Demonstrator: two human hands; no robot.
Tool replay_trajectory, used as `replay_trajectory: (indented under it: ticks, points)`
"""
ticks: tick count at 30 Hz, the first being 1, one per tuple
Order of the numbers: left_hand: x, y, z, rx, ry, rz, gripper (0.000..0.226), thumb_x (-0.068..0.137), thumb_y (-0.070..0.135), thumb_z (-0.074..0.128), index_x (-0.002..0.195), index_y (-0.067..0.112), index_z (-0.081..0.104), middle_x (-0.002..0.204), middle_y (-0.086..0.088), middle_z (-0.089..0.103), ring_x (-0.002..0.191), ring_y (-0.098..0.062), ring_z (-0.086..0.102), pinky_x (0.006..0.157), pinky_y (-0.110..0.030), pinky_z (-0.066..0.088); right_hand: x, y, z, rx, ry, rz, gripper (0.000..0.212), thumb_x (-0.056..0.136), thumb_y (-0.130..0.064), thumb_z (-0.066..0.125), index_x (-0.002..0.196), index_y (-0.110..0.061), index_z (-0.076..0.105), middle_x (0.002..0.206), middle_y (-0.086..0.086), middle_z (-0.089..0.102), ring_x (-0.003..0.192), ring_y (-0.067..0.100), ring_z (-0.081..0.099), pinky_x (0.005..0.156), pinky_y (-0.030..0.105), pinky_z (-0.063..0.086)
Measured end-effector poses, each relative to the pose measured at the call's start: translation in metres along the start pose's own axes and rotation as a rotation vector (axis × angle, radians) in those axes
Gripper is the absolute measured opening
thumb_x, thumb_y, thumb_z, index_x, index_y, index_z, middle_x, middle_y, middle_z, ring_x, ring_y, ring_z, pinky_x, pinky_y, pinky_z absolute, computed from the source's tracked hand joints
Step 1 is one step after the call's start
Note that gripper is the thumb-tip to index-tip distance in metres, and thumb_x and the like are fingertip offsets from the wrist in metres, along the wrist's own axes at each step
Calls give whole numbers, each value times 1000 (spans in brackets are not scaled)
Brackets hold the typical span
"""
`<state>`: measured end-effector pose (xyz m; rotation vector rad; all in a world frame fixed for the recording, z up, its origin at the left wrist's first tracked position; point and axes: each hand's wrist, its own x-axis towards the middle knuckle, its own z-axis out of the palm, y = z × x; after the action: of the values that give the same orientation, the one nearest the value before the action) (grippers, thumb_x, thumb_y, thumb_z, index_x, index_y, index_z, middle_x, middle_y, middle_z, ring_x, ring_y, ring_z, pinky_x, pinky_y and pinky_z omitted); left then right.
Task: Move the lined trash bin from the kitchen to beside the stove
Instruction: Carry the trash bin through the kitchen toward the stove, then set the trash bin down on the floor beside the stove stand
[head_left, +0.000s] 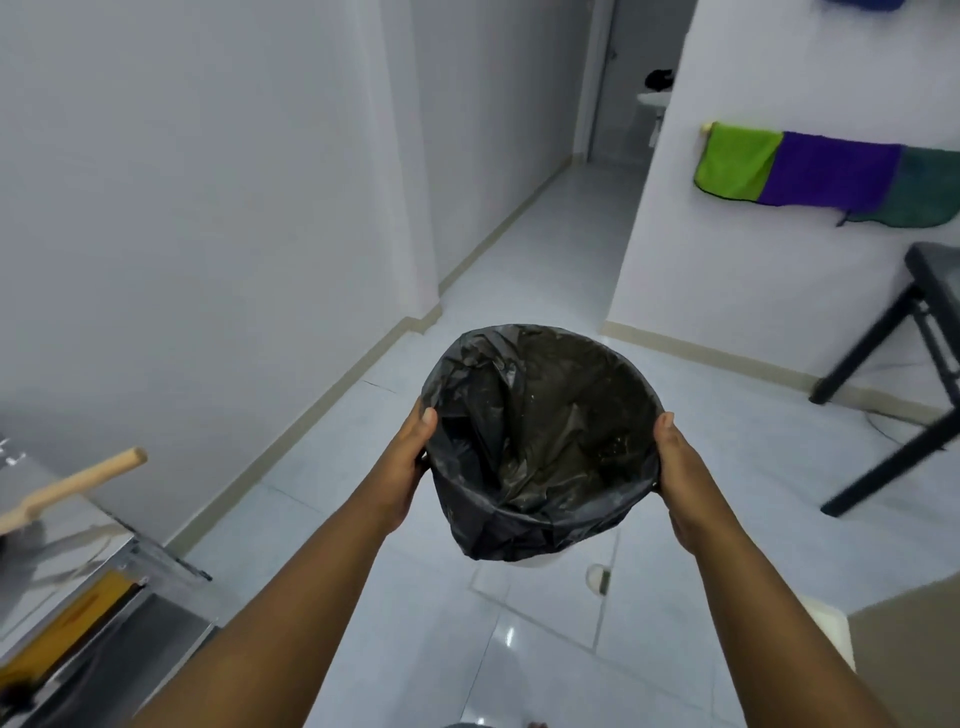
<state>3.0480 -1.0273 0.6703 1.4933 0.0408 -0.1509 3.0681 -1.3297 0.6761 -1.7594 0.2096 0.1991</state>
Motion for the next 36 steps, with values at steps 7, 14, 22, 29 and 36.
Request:
replay_trajectory:
  ticks: [7,14,22,29,36]
  points:
    - [63,1,-27,-64,228,18,91,74,85,49,152,40,38,152,9,50,140,-18,46,119,-49,33,120,-39,36,-41,-174,-35,82,81,-79,23,149,-37,40,153,-1,45,139,25,45,113,44,38]
    - [129,-3,-109,-117,427,9,61,90,62,39,148,40,43,137,23,61,126,0,57,100,-25,47,229,-67,129,-78,-313,6,82,81,-75,25,151,-35,37,157,2,41,141,30,42,112,46,38]
    - [193,-7,-216,-275,613,-25,90,69,75,63,148,38,42,139,15,59,125,-8,58,95,-28,49,341,-77,249,-72,-579,2,89,69,-91,42,148,-49,36,154,-6,44,138,23,46,110,50,43]
    - [223,-35,-275,-301,787,-90,96,68,81,59,151,39,36,145,17,52,130,-7,52,101,-28,47,422,-68,345,-126,-735,61,62,87,-78,35,143,-54,39,151,-12,47,137,19,47,111,53,42]
    - [213,-86,-293,-345,1000,-221,82,78,77,55,150,41,38,152,13,48,141,-15,44,117,-47,36,477,-45,422,-225,-1045,134,53,93,-68,34,143,-51,42,149,-13,49,138,19,46,111,54,41]
